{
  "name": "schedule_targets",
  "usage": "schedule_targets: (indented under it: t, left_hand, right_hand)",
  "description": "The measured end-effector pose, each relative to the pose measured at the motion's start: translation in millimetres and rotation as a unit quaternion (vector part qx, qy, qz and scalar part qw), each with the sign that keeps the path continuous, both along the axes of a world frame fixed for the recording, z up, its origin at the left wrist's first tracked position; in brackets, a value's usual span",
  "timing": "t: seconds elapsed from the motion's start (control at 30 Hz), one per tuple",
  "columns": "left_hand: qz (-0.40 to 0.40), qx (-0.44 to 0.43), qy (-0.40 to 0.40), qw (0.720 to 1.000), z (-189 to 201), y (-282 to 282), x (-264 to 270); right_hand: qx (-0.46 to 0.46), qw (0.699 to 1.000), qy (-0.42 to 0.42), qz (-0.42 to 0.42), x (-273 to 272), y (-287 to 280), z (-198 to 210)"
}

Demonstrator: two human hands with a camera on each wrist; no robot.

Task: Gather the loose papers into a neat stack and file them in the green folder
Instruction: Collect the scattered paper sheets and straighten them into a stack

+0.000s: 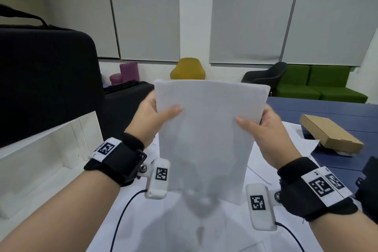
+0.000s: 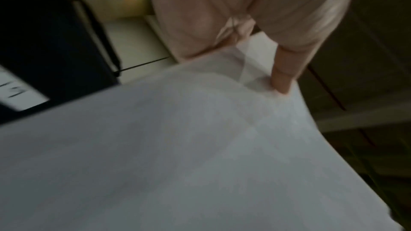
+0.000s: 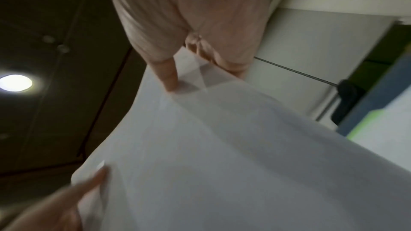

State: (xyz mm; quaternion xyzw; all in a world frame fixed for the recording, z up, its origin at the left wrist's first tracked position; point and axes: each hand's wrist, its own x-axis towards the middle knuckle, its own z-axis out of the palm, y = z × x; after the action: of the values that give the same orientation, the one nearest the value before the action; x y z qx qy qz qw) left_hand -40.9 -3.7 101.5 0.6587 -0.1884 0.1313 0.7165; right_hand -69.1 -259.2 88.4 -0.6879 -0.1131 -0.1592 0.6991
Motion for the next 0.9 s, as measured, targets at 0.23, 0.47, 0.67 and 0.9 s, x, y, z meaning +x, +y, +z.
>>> schedule_targets:
  t: [0.23,0.47,0.67,0.9]
  left_hand:
    - [-0.056,0.044,0.115,0.991,-37,2,0]
    - [-0.006,0.03,0.138,0.99,-56,-7,14]
    - [0.057,0.081,0.189,0.977,-95,-23,27]
    - [0.129,0.122,0.218,0.96,-96,10,44]
  right_hand:
    - [-0.026,0.994,0.101,0.035,8,2,-26]
    - [0.005,0.995,0.101,0.001,24,9,-41]
    - [-0.019,0.985,0.168,0.012,34,5,-73]
    - [-0.074,0.969,0.227,-0.063,48,-46,-83]
